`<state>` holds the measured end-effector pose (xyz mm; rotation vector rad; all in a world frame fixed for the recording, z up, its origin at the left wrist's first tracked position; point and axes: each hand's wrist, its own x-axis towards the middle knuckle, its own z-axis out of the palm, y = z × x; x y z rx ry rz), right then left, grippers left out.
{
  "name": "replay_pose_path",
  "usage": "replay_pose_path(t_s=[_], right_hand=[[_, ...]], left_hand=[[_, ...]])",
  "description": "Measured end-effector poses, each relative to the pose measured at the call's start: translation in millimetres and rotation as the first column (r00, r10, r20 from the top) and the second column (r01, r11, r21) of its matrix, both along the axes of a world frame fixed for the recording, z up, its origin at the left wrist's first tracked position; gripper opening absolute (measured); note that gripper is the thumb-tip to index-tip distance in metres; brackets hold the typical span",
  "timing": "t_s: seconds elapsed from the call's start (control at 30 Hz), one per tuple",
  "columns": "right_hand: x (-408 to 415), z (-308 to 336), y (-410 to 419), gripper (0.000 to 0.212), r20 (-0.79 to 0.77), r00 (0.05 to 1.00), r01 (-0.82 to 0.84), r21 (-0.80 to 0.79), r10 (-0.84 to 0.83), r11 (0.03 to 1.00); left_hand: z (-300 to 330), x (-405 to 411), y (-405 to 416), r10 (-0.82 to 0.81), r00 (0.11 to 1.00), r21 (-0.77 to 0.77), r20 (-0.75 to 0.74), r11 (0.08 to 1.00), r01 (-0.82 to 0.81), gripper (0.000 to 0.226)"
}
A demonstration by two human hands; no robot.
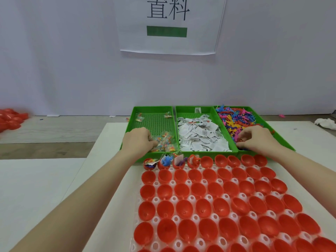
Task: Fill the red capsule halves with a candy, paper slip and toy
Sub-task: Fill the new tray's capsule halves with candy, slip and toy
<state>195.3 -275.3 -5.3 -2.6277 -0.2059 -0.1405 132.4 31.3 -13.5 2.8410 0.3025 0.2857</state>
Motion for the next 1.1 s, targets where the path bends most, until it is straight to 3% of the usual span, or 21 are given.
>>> replay_pose_path(t_s=[0.07,0.23,0.33,0.57,0.67,0.8,0.93,1.1], right_hand=[[0.9,0.7,0.5,0.022,0.018,0.999,0.043,0.034,-0.043,0.999],[1.8,-3.5,-0.8,0.023,0.062,0.996,0.076,-0.069,-0.071,0.995],[0.3,-3.1,-4.2,0.028,0.132,0.974,0.193,-0.042,-0.186,0.980],[-4.7,-0.4,-3.9,0.027,0.174,0.939,0.287,0.080,-0.297,0.955],[-6.7,6.0,5.7,0.018,0.226,0.955,0.159,0.157,-0.193,0.975],[-13.1,16.9,34.1,0.030,0.082,0.995,-0.065,0.002,0.064,0.998],[-16.8,16.6,58.0,0.065,-0.093,0.992,-0.103,-0.281,0.080,0.954],[-18.2,6.2,68.0,0.047,-0.105,0.994,-0.046,-0.264,0.019,0.963]], left_hand=[[-0.4,-1.7,0.0,-0.013,0.996,-0.004,0.090,1.000,0.014,0.034],[-0.8,-4.7,0.5,0.018,0.977,-0.271,0.212,0.962,0.041,0.025],[-1.2,-3.8,-0.8,0.022,0.962,-0.394,0.273,0.915,0.090,0.024],[-3.8,-6.3,1.0,0.071,0.942,-0.443,0.327,0.893,0.086,0.022],[-3.3,-9.1,0.9,0.089,0.940,-0.486,0.329,0.870,0.087,0.032],[-2.9,-13.7,-1.2,0.137,0.945,-0.509,0.298,0.860,0.035,0.054],[-0.7,-17.1,-3.7,0.139,0.954,-0.541,0.267,0.841,0.029,0.052],[1.9,-18.7,-1.5,0.160,0.963,-0.572,0.219,0.821,-0.006,0.051]])
